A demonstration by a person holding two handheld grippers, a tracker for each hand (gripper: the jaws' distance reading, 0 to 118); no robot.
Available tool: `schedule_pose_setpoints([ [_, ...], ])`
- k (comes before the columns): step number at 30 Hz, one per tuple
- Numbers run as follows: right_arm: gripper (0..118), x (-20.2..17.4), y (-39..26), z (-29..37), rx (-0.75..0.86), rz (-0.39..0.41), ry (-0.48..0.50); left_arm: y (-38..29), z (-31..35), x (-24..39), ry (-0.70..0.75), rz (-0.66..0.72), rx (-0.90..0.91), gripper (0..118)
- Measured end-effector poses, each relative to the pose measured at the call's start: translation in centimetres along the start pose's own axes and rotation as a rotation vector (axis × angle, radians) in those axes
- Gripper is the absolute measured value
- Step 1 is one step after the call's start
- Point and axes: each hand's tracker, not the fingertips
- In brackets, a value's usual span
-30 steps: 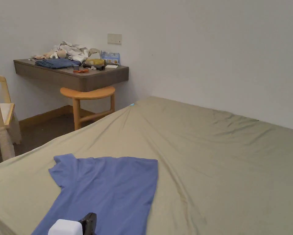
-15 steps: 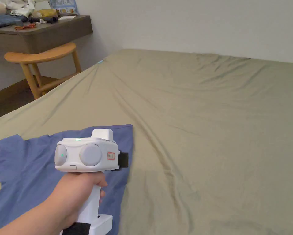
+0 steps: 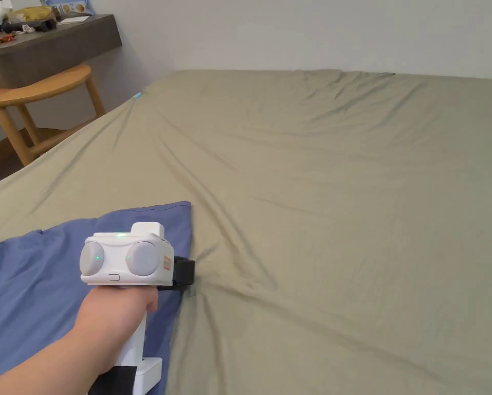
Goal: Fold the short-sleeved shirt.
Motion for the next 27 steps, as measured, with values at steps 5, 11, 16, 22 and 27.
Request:
schedule_pose_setpoints([
  [5, 1, 0.2, 0.1, 0.7, 0.009, -0.015, -0.01, 0.0, 1.6, -0.5, 0.007, -0.004, 0.015, 13],
  [11, 1, 0.2, 0.3, 2.8, 0.027, -0.017, -0.015, 1.2, 4.2, -1.9, -0.018, 0.039, 0.042, 1],
  [16, 1, 0.3, 0.8, 4.8, 0.06, -0.031, -0.023, 3.3, 10.0, -1.1, 0.065, -0.108, 0.209, 0],
  [22, 1, 0.7, 1.6, 8.2, 0.121, -0.062, -0.046, 4.3, 20.4, 5.1, -0.151, -0.243, 0.355, 0],
  [27, 1, 1.8, 2.1, 14.4, 0.195, -0.086, -0.115, 1.7, 30.6, 16.6, -0.463, -0.333, 0.444, 0],
])
